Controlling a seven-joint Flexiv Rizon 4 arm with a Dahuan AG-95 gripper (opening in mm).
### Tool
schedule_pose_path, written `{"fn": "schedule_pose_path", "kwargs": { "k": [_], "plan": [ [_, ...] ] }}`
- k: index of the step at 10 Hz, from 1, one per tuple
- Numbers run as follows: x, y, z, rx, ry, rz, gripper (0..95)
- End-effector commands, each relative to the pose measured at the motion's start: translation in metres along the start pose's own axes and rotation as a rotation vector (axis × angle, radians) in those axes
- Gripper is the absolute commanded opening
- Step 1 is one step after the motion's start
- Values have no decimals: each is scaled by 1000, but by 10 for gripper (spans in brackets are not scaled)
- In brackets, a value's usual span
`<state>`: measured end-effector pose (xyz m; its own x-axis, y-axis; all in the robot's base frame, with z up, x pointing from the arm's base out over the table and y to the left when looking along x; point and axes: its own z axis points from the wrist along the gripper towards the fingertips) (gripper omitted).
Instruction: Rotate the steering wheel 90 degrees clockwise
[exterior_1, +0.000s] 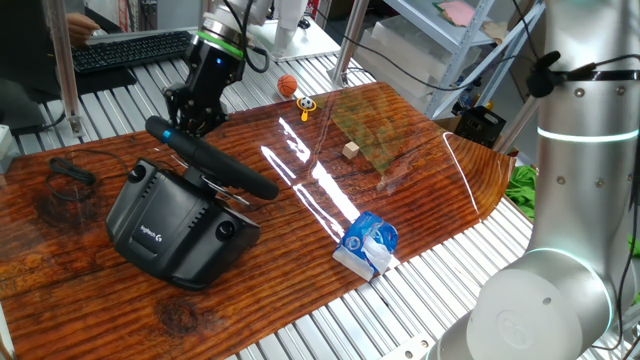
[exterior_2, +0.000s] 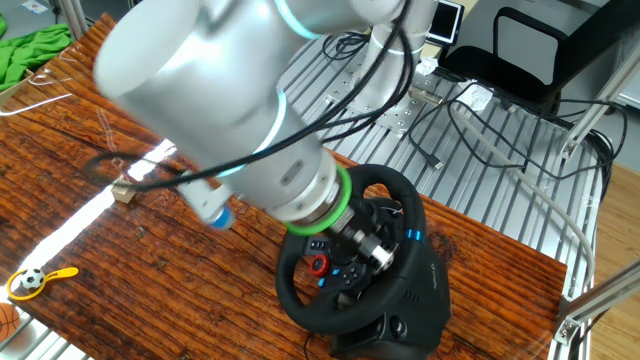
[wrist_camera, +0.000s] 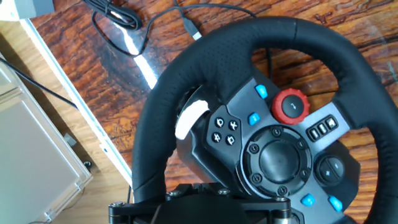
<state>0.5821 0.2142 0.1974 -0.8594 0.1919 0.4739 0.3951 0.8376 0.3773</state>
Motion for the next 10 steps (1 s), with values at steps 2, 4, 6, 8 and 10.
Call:
{"fn": "schedule_pose_path", "kwargs": {
  "k": [2, 4, 6, 8, 10],
  "plan": [
    [-10, -1, 4, 0, -19, -8, 0],
    [-17, -2, 5, 13, -29, -19, 0],
    [-20, -4, 9, 45, -54, -34, 0],
    [-21, -4, 11, 43, -57, -34, 0],
    [-22, -4, 13, 45, -62, -33, 0]
  ]
}}
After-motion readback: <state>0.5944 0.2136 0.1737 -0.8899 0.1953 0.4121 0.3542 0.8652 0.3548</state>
